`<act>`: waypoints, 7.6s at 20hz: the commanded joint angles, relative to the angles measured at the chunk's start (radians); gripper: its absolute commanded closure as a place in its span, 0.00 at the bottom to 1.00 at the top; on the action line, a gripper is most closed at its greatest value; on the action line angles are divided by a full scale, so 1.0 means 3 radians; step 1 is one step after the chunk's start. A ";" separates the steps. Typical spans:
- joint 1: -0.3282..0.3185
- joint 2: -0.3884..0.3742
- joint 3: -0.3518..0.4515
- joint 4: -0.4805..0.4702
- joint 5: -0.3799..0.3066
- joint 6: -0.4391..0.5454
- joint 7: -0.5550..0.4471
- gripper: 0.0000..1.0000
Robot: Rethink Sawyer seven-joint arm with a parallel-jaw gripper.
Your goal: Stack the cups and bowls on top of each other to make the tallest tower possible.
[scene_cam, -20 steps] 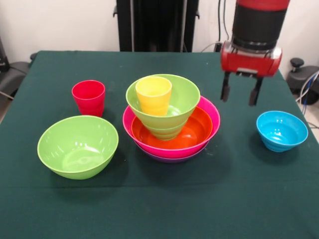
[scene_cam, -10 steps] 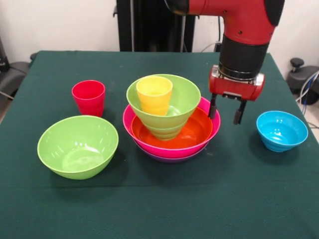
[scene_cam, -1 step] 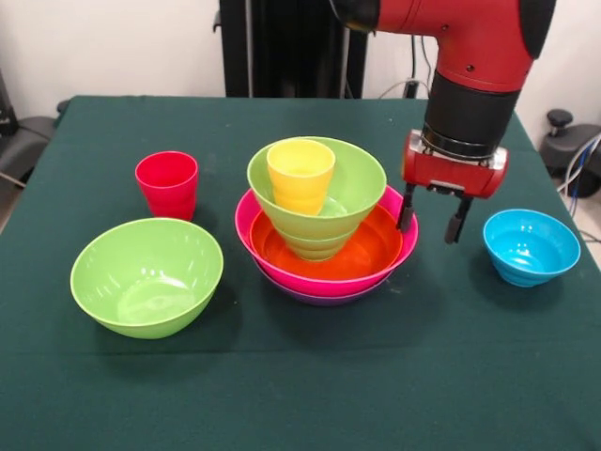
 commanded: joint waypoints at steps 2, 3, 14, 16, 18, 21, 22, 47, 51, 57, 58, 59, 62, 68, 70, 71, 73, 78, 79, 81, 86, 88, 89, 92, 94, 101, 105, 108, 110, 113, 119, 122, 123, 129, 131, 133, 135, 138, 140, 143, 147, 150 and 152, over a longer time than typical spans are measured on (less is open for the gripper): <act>0.0093 0.0067 0.0186 -0.0155 0.0150 0.0094 0.0423 0.00; 0.0090 0.0014 0.0189 -0.0131 0.0160 0.0141 0.0407 0.00; -0.0074 -0.0770 0.0283 0.0221 0.0354 0.0748 0.0149 0.00; -0.0130 -0.0858 0.0316 0.0288 0.0383 0.0789 0.0082 0.00; -0.0139 -0.0944 0.0283 0.0297 0.0375 0.0892 0.0026 0.00; -0.0144 -0.0969 0.0263 0.0252 0.0351 0.0988 -0.0026 0.00; -0.0140 -0.0902 0.0277 0.0212 0.0349 0.0945 0.0002 0.00; 0.0190 0.0221 0.0148 -0.0453 0.0303 0.0195 0.0388 0.00; 0.0160 0.0225 0.0163 -0.0431 0.0309 0.0160 0.0330 0.00; 0.0210 0.0312 0.0123 -0.0573 0.0332 0.0218 0.0338 0.00; 0.0246 0.0339 0.0096 -0.0620 0.0342 0.0243 0.0375 0.00; 0.0276 0.0363 0.0075 -0.0663 0.0352 0.0268 0.0405 0.00; 0.0323 0.0378 0.0061 -0.0735 0.0365 0.0336 0.0408 0.00; 0.0368 0.0353 0.0019 -0.0746 0.0395 0.0414 0.0414 0.00; 0.0380 0.0366 0.0017 -0.0772 0.0411 0.0422 0.0416 0.00; 0.0395 0.0362 0.0009 -0.0775 0.0422 0.0433 0.0436 0.00; 0.0421 0.0328 0.0000 -0.0763 0.0443 0.0464 0.0460 0.00; 0.0457 0.0237 -0.0008 -0.0710 0.0511 0.0515 0.0459 0.00; 0.0461 0.0240 -0.0010 -0.0708 0.0519 0.0506 0.0459 0.00; 0.0454 0.0237 -0.0005 -0.0695 0.0535 0.0492 0.0443 0.00; 0.0424 0.0067 0.0014 -0.0521 0.0559 0.0518 0.0376 0.00; 0.0419 -0.0012 0.0018 -0.0441 0.0570 0.0533 0.0362 0.00; 0.0412 -0.0046 0.0024 -0.0400 0.0572 0.0528 0.0350 0.00; 0.0410 -0.0144 0.0033 -0.0254 0.0580 0.0495 0.0336 0.00; 0.0421 -0.0174 0.0039 -0.0163 0.0581 0.0439 0.0341 0.00; 0.0490 0.0022 0.0030 -0.0046 0.0510 0.0141 0.0406 0.00; 0.0486 0.0072 0.0061 0.0001 0.0486 0.0010 0.0386 0.00; 0.0494 0.0110 0.0052 0.0006 0.0479 -0.0047 0.0391 0.00; 0.0482 0.0144 0.0055 0.0009 0.0470 -0.0105 0.0376 0.00; 0.0493 0.0184 0.0031 0.0011 0.0464 -0.0171 0.0374 0.00; 0.0488 0.0188 0.0040 0.0061 0.0469 -0.0253 0.0344 0.00; 0.0510 0.0219 0.0020 0.0039 0.0479 -0.0274 0.0364 0.00; 0.0505 0.0227 0.0025 0.0040 0.0479 -0.0287 0.0360 0.00; 0.0444 0.0211 0.0055 0.0108 0.0453 -0.0353 0.0288 0.00; 0.0454 0.0236 0.0047 0.0094 0.0455 -0.0368 0.0294 0.00; 0.0465 0.0277 0.0042 0.0070 0.0460 -0.0398 0.0306 0.00; 0.0486 0.0312 0.0024 0.0036 0.0467 -0.0407 0.0326 0.00; 0.0492 0.0320 0.0012 0.0022 0.0467 -0.0401 0.0329 0.00; 0.0485 0.0311 0.0016 0.0032 0.0463 -0.0404 0.0322 0.00; 0.0477 0.0281 0.0018 0.0055 0.0459 -0.0379 0.0306 0.00; 0.0523 0.0338 -0.0029 0.0001 0.0480 -0.0360 0.0353 0.00; 0.0572 0.0471 -0.0077 -0.0093 0.0485 -0.0380 0.0386 0.00; 0.0593 0.0554 -0.0081 -0.0135 0.0501 -0.0422 0.0405 0.00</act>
